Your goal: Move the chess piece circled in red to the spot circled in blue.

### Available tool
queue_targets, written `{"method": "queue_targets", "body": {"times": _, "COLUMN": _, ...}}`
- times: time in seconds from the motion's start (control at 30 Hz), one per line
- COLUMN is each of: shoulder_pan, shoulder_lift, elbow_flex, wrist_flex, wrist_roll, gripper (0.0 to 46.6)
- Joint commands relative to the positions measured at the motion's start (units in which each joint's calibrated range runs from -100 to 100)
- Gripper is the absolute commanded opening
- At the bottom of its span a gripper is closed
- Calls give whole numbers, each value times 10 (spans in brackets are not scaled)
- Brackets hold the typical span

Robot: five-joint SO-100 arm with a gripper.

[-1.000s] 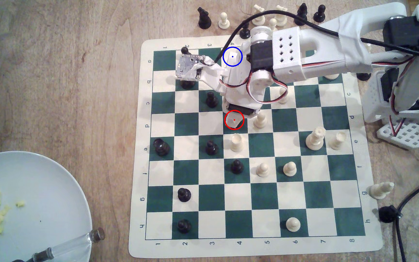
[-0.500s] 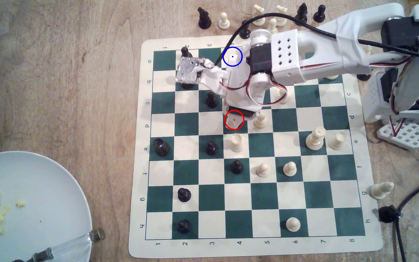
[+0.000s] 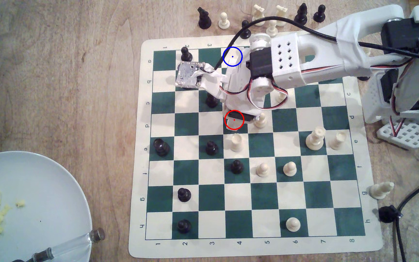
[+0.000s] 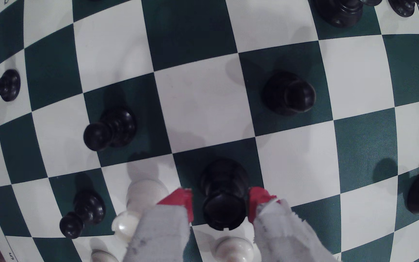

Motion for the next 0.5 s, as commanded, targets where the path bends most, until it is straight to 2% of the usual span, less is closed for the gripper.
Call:
{"method": "queue_targets", "body": {"times": 0.0, "shoulder_pan": -4, "shoulder_lift": -13, "elbow_flex": -11, "wrist_flex": 1, "wrist_roll": 0, "gripper": 79}}
{"method": "queue_targets", "body": {"times": 0.17, "shoulder_pan": -6, "shoulder_lift": -15, "elbow_flex": -14, "wrist_flex": 1, "wrist_roll": 0, "gripper": 26}}
{"method": "queue_targets", "body": {"times": 0.47, "shoulder_pan": 2, "shoulder_lift": -57, "elbow_flex": -56, "wrist_flex": 35, "wrist_roll": -1, "gripper": 16}}
